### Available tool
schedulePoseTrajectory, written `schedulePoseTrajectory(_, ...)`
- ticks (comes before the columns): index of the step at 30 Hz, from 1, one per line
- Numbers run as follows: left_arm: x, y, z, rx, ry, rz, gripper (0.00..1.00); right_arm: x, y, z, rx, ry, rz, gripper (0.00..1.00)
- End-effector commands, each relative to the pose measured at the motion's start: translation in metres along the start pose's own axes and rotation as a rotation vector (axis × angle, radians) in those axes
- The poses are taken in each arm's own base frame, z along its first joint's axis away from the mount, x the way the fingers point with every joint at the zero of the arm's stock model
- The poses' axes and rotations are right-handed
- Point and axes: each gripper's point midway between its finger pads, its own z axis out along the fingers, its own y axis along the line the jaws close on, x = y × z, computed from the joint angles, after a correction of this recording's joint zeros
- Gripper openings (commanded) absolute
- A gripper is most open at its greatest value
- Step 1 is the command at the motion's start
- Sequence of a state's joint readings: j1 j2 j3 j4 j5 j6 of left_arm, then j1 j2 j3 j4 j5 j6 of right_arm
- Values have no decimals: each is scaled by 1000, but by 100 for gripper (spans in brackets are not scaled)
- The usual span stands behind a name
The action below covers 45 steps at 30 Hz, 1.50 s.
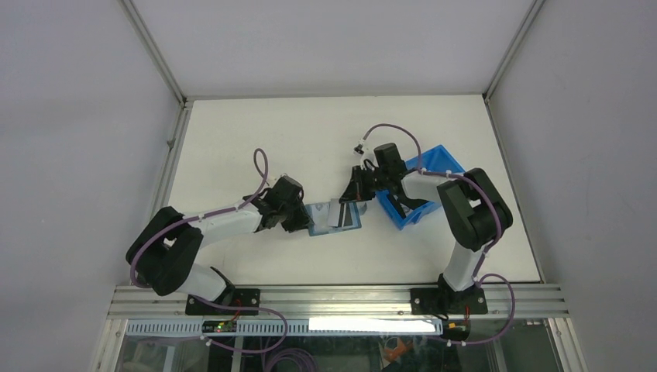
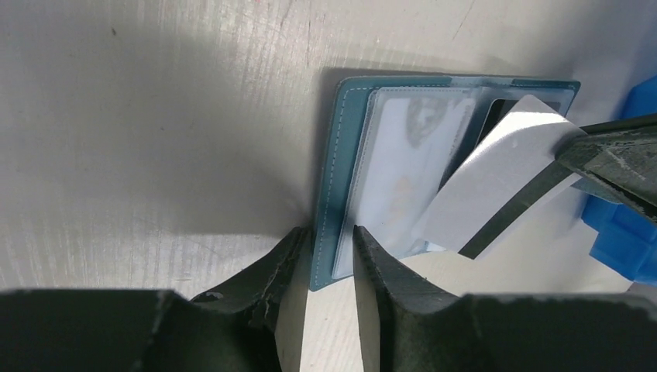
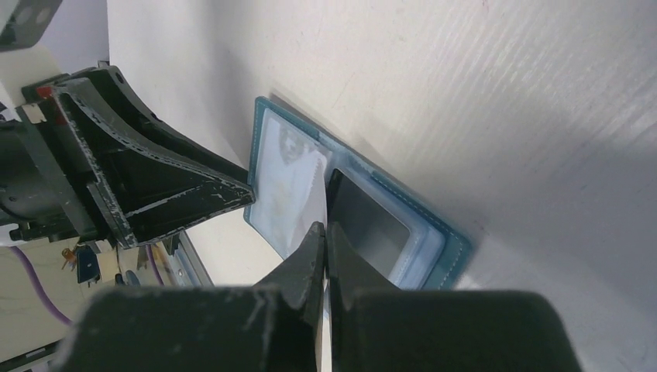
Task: Put the credit cards into the card holder
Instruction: Insert the credit card into the card holder.
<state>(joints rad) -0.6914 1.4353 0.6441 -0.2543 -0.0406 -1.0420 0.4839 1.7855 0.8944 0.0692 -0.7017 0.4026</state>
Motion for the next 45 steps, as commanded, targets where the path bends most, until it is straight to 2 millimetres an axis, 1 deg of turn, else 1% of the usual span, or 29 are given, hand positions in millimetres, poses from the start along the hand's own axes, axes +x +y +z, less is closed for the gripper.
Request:
schedulePoseTrajectory(1,5,22,2,-114,54,53,27,-33,12,-6,-6,-83,-84,0)
schedulePoseTrajectory(5,5,28,4,-151,71,67,21,-36,6,-19,32,-116,-102,0)
schedulePoseTrajectory(8,6,30,7,-159,88,71,20,-34,4,-20,41,-121,-102,0)
schedulePoseTrajectory(12,7,28,9,-154,99,73,20,-30,0,-16,44,-96,-80,0)
schedulePoseTrajectory(15,7,26,9,-149,105,75,20,-23,-3,-9,42,-66,-61,0)
schedulePoseTrajectory(20,7,24,9,-139,110,74,20,-9,-1,-3,35,-27,-70,0)
schedulePoseTrajectory(28,6,24,12,-139,108,68,19,1,-3,0,35,-6,-42,0)
schedulePoseTrajectory(31,8,21,11,-123,125,64,19,6,-6,0,46,1,-22,0)
schedulePoseTrajectory(37,8,19,12,-115,130,60,19,10,-10,-2,72,1,-8,0)
schedulePoseTrajectory(45,10,18,13,-108,141,61,19,13,-11,5,90,17,22,0)
